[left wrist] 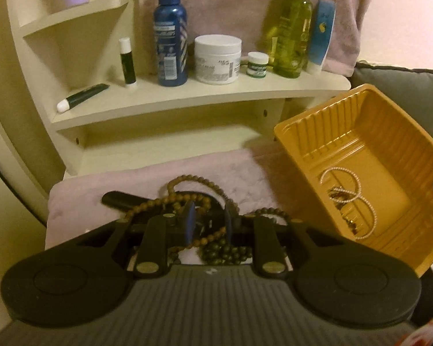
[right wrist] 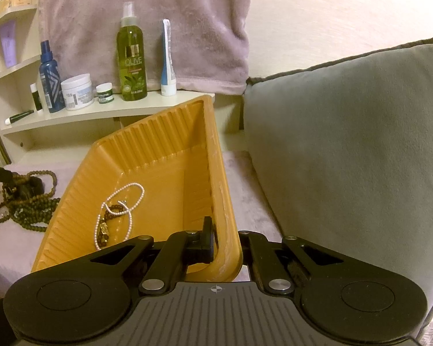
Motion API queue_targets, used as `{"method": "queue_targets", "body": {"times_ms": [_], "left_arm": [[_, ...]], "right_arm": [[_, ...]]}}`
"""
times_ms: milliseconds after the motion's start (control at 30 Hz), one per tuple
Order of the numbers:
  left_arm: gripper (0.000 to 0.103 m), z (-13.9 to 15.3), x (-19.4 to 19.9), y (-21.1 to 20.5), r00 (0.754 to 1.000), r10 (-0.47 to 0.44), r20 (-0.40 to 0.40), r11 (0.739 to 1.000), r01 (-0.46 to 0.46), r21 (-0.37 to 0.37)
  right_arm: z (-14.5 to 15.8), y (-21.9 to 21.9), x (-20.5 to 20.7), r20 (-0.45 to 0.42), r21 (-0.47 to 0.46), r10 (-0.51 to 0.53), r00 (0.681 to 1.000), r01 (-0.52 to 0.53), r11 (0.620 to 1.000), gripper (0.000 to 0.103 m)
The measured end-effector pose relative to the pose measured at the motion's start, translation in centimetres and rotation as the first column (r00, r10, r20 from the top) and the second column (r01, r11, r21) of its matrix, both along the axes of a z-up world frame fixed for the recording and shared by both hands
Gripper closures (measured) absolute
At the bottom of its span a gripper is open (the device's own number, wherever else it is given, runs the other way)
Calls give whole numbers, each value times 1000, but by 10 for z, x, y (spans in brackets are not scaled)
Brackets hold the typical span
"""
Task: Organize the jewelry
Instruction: 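Grasp the brown bead strand in the pile with the left tool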
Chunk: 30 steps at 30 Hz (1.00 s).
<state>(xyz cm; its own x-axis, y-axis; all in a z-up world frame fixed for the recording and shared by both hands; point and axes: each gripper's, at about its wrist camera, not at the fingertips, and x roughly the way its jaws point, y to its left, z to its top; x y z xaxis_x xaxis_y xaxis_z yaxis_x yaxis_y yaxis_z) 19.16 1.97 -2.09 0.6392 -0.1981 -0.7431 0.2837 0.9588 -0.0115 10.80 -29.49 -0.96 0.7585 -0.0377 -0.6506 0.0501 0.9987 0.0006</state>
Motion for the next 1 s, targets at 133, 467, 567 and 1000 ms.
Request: {"method": "queue_targets", "body": {"times_ms": [133,467,567,1000], "left_arm": [[84,-6,-3,3,1000,7,-2,1000,-7,25],[74,-16,-11,21,998,23,50,997,-27,79],[73,-22,-15,26,998,12,65,995,-19,101],[73,-32,-9,0,968,-206,142,963,175,203]], "right_arm": [[0,1,-1,2,-3,2,1000,-2,1000,98],[0,1,-1,0,-3,1,1000,-1,1000,98],[0,1,0,-2,-3,0,1000,0,1000,98],[-4,-3,3,-18,-8,-6,1000,6,1000,98]]}}
